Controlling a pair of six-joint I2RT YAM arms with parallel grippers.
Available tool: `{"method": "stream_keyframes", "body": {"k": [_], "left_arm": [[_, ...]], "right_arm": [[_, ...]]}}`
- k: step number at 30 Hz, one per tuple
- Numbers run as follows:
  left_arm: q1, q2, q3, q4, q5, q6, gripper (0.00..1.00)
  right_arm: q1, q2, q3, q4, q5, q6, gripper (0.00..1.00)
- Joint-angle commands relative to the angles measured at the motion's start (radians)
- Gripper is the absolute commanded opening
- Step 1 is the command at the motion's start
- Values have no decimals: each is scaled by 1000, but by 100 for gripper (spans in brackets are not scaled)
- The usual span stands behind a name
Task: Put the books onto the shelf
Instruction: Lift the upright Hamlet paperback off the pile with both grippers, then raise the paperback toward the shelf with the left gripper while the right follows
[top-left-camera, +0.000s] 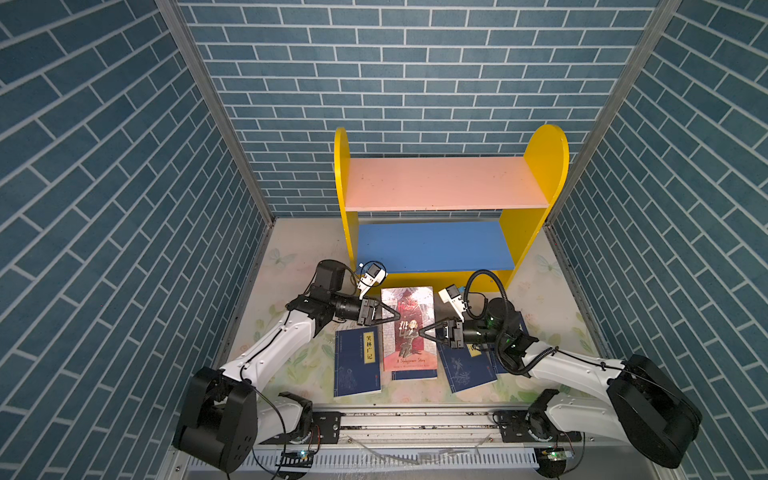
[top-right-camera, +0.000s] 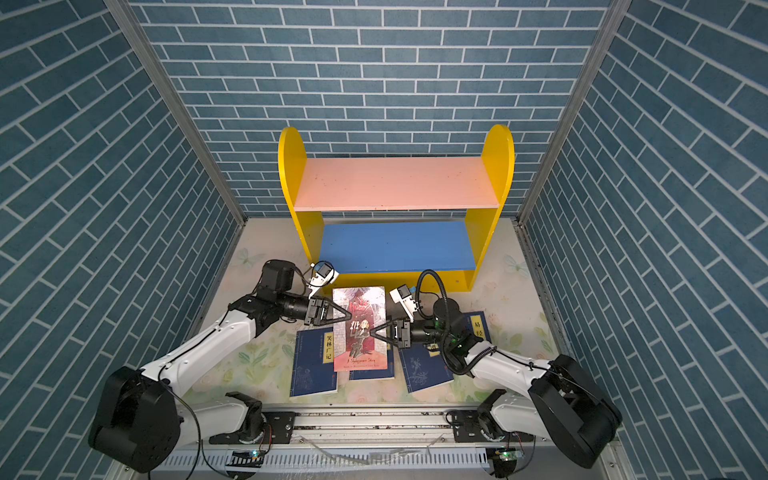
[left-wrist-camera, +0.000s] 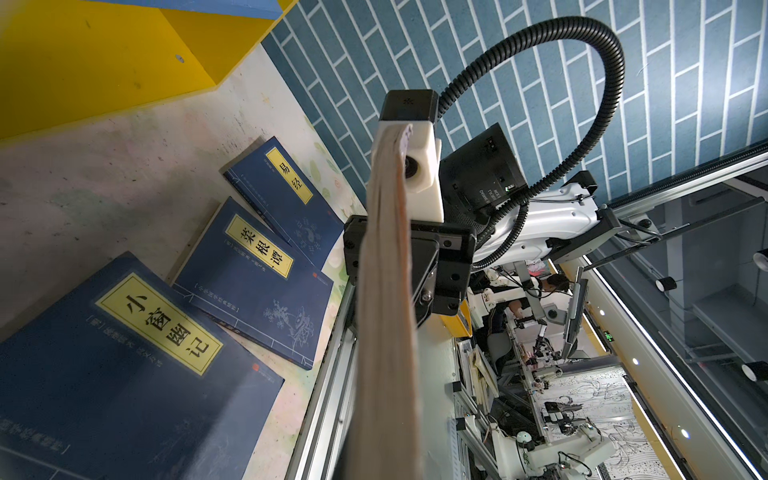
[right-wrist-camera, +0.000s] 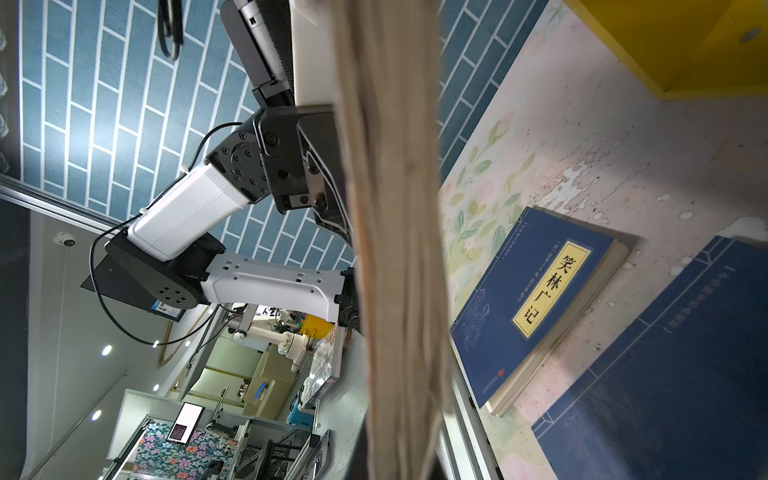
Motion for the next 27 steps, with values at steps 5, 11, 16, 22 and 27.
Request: {"method": "stream_keyframes", "body": {"k": [5, 11, 16, 22, 27], "left_arm": [[42, -35, -7, 61, -34, -21, 20], [65, -53, -2, 84, -4, -55, 50], [78, -64, 14, 86, 9, -78, 53], [80, -23, 43, 79, 48, -112, 49], [80, -19, 51, 132, 77, -199, 12]], "right_arm": [[5, -9, 50, 11, -42, 19, 0], [5, -40, 94, -132, -96, -27, 0], [5, -64, 135, -210, -143, -55, 0], [5, -52, 183, -250, -211, -64, 0], [5, -28, 224, -348, -216, -124, 0]]}}
